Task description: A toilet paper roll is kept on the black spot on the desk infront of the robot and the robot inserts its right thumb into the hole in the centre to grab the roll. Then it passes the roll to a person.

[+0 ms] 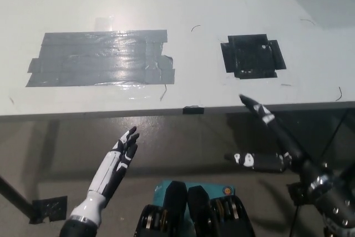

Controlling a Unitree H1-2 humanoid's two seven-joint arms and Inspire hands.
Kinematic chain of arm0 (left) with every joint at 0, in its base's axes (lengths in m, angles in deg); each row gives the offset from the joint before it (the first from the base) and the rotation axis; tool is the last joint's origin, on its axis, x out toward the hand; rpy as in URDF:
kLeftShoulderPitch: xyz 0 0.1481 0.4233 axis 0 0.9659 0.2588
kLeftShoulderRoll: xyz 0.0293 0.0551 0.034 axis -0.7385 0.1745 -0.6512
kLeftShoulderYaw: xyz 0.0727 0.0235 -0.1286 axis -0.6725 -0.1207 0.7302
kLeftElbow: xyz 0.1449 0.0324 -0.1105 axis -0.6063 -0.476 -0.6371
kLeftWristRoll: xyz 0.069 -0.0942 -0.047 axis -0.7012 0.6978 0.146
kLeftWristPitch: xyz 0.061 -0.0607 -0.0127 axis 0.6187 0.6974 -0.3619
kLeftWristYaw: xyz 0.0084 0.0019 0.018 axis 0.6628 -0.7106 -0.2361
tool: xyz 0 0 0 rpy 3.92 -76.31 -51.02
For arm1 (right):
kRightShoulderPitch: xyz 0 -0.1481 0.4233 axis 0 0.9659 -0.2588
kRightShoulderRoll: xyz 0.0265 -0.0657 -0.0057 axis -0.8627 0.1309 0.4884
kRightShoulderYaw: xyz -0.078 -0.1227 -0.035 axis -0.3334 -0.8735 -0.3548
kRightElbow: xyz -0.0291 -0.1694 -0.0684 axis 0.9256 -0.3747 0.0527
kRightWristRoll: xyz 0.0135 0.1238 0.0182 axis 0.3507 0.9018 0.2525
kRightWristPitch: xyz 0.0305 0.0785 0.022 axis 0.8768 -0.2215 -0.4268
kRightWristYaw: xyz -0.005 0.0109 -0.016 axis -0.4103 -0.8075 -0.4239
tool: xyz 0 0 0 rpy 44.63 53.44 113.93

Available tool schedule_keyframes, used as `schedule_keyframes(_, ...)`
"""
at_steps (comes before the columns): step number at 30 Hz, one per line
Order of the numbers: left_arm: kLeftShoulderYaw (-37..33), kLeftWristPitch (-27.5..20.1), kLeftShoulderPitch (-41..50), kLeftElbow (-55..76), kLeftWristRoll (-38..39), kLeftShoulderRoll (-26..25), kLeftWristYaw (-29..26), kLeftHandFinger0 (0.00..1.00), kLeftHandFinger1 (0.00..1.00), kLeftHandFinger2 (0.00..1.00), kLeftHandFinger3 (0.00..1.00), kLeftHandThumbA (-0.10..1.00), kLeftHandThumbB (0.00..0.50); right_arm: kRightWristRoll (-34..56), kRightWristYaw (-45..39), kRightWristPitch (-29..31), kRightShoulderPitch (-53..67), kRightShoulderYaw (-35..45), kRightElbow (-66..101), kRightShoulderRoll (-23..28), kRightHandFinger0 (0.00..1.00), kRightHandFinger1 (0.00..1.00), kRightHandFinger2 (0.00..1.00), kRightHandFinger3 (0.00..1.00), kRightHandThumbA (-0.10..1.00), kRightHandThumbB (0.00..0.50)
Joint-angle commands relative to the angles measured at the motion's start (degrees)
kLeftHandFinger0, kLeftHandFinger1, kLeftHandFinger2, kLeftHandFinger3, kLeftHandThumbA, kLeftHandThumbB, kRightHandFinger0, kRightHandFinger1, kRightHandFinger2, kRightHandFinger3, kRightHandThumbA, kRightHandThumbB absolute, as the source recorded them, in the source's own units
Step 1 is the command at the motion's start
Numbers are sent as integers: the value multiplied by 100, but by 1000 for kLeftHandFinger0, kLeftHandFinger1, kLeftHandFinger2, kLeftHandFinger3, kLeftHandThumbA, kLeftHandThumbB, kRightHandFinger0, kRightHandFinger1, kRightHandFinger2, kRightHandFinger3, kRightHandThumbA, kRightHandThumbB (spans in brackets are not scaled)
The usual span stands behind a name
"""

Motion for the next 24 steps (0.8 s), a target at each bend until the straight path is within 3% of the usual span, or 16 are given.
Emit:
schedule_keyframes(1, 18, -299, 82, 86, 53, 6, -48, 1000, 1000, 1000, 1000, 1000, 36, -33, 679, 1114, 95, 276, -397, -141, 1000, 1000, 1000, 1000, 802, 355)
schedule_keyframes(6, -16, -367, 183, 36, 31, -5, -34, 1000, 1000, 1000, 1000, 1000, 32, -19, 828, 1498, 339, 333, -994, -229, 1000, 1000, 1000, 1000, 786, 377)
schedule_keyframes(11, -96, -399, 330, 72, -47, 34, -51, 1000, 1000, 1000, 1000, 1000, 39, 25, 864, 1770, 573, 357, -1359, -220, 1000, 1000, 1000, 1000, 744, 365)
schedule_keyframes(14, -104, -381, 419, 117, -39, 50, -59, 1000, 1000, 1000, 1000, 1000, 24, -2, 815, 1826, 624, 307, -1534, -179, 1000, 1000, 1000, 1000, 762, 395)
schedule_keyframes(18, -110, -390, 526, 180, -36, 62, -60, 1000, 1000, 1000, 1000, 1000, 12, 49, 780, 1904, 699, 301, -1611, -191, 1000, 1000, 1000, 1000, 743, 395)
schedule_keyframes(24, -113, -356, 680, 258, -43, 79, -51, 1000, 1000, 1000, 1000, 1000, 46, 47, 811, 1965, 827, 318, -1691, -215, 1000, 1000, 1000, 1000, 707, 359)
